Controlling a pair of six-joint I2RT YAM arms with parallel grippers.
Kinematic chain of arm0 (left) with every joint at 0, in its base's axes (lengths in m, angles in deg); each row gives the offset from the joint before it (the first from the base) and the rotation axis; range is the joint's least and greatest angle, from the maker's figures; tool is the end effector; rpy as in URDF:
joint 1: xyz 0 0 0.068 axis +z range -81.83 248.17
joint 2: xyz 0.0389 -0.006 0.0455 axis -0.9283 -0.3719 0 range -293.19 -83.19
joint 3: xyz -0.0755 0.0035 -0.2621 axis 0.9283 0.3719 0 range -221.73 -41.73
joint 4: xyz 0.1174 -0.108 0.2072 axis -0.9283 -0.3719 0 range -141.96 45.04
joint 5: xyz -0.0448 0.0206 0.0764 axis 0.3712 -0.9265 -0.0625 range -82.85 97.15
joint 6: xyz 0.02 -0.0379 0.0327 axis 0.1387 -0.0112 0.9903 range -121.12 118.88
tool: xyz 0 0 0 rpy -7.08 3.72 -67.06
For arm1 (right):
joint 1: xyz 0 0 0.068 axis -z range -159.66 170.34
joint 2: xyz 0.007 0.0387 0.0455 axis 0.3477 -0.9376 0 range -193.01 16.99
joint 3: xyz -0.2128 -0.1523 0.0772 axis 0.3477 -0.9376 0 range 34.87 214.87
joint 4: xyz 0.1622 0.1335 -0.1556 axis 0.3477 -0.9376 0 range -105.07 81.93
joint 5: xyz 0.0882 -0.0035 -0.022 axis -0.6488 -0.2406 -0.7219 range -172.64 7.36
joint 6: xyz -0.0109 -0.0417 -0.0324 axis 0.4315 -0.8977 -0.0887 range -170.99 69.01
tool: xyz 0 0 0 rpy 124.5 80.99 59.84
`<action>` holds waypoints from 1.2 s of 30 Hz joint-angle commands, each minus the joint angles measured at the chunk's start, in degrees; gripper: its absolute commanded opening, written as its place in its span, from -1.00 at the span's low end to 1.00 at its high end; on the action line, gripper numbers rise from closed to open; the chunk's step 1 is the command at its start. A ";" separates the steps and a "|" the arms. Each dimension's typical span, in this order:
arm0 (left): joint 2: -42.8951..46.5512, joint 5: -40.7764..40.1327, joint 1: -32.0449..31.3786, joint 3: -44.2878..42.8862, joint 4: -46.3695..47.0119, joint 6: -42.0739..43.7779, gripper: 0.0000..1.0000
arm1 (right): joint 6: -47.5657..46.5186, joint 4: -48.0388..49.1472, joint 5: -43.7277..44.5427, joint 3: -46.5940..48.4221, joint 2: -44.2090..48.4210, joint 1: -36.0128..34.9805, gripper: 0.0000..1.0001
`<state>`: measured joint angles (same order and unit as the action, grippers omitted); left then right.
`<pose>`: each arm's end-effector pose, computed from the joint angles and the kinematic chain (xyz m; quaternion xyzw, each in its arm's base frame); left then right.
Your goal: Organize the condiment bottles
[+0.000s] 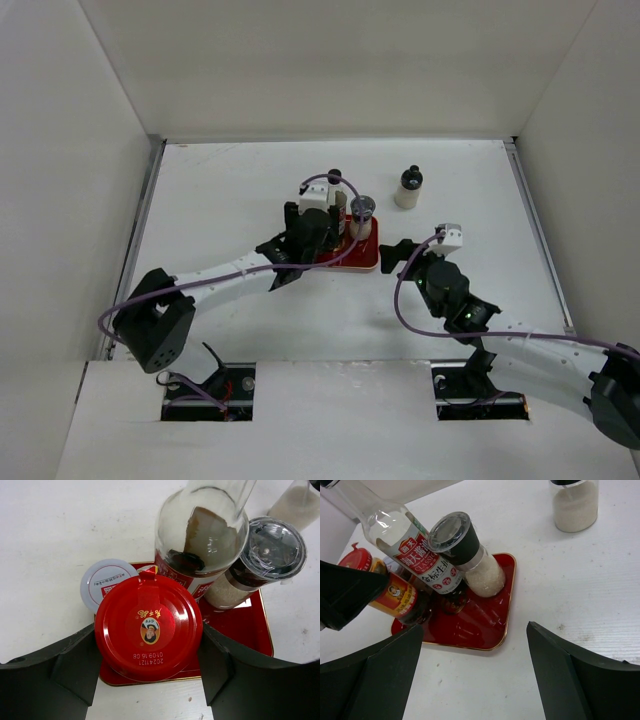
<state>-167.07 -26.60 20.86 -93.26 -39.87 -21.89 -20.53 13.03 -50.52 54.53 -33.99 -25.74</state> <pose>0.2336 -0.2241 0.2481 0.0404 0.8299 -0.0735 0.5515 0.1503 0.1286 0.2241 0.0756 0.7546 0.2151 0.6153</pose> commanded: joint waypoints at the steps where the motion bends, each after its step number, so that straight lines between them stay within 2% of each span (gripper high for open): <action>1: 0.03 -0.26 -0.54 -4.28 10.03 0.74 -0.40 | 0.22 3.33 1.19 -0.41 0.27 0.69 0.82; 12: -1.29 -0.87 -1.51 -0.51 11.27 0.30 -0.38 | 0.13 3.33 1.19 0.11 -1.49 0.96 0.92; 16: -0.94 -1.22 -1.60 0.55 10.83 0.38 -0.29 | 0.04 3.42 1.28 0.29 -1.84 1.04 1.00; 20: -0.76 -2.63 -1.60 1.95 10.65 0.47 -0.12 | -0.13 3.07 1.89 0.38 -1.67 1.04 1.00; 26: -0.94 -2.89 -1.69 3.54 11.18 0.39 -0.08 | -0.31 2.37 2.77 0.47 -0.79 1.04 1.00; 27: -0.68 -2.89 -1.78 3.71 11.27 0.30 -0.02 | -0.40 2.19 2.86 0.64 -0.79 1.04 1.00; 32: 2.22 -2.89 -3.00 4.42 11.53 0.47 0.51 | -0.40 0.52 3.21 1.96 -0.43 1.04 1.00; 36: 6.87 -2.28 -3.88 5.82 12.14 0.56 0.74 | 0.13 -0.53 3.30 3.54 -0.96 1.30 1.00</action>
<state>-165.91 -28.40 17.73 -88.25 -32.62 -21.28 -20.56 12.24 -48.53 54.88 -35.32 -25.02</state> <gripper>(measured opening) 0.856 0.998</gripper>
